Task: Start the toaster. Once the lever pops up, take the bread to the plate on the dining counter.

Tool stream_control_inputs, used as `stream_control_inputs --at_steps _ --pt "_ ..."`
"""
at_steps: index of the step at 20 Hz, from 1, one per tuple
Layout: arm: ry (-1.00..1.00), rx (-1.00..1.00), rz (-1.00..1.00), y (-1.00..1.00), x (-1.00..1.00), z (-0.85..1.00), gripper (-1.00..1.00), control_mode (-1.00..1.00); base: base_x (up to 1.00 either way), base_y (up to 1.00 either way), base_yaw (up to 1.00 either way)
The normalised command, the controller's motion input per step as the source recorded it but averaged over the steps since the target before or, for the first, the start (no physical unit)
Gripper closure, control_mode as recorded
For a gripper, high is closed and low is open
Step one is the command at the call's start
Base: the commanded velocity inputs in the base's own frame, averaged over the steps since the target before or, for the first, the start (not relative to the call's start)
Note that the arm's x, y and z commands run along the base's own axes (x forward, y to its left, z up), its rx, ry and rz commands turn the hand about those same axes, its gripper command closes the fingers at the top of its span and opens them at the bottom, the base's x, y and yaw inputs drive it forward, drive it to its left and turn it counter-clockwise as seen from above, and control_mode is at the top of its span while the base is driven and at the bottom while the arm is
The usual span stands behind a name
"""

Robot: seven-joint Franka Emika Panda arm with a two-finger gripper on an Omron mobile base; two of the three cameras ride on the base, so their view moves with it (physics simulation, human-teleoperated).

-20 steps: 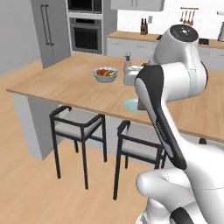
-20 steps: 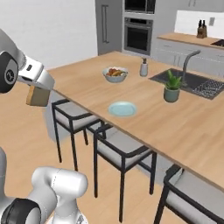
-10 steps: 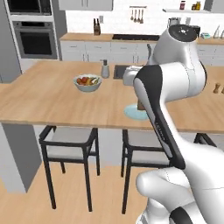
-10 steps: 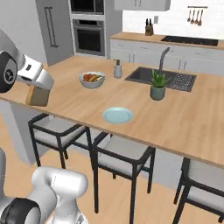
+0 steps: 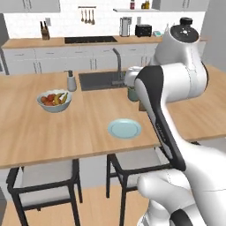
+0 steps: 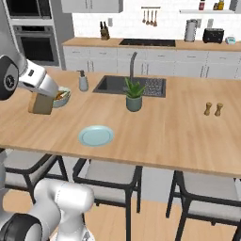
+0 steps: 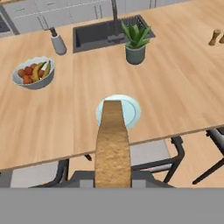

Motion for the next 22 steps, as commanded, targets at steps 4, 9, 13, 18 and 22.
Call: stream_control_inputs --at_steps 4,9,13,18,22 --pt "0.0 0.0 0.0 0.0 0.0 0.0 1.0 1.0 0.63 0.13 -0.43" --pt "0.0 0.08 -0.16 0.0 0.32 -0.04 1.0 -1.0 0.22 0.07 -0.15" --pt "0.0 0.25 -0.06 -0.24 0.72 -0.19 1.0 -1.0 0.0 0.0 0.0" --pt "0.0 0.33 0.17 -0.39 0.71 -0.43 1.0 -1.0 0.0 0.0 0.0" --pt "0.0 0.34 0.36 -0.12 0.65 -0.53 1.0 -1.0 0.0 0.0 0.0"
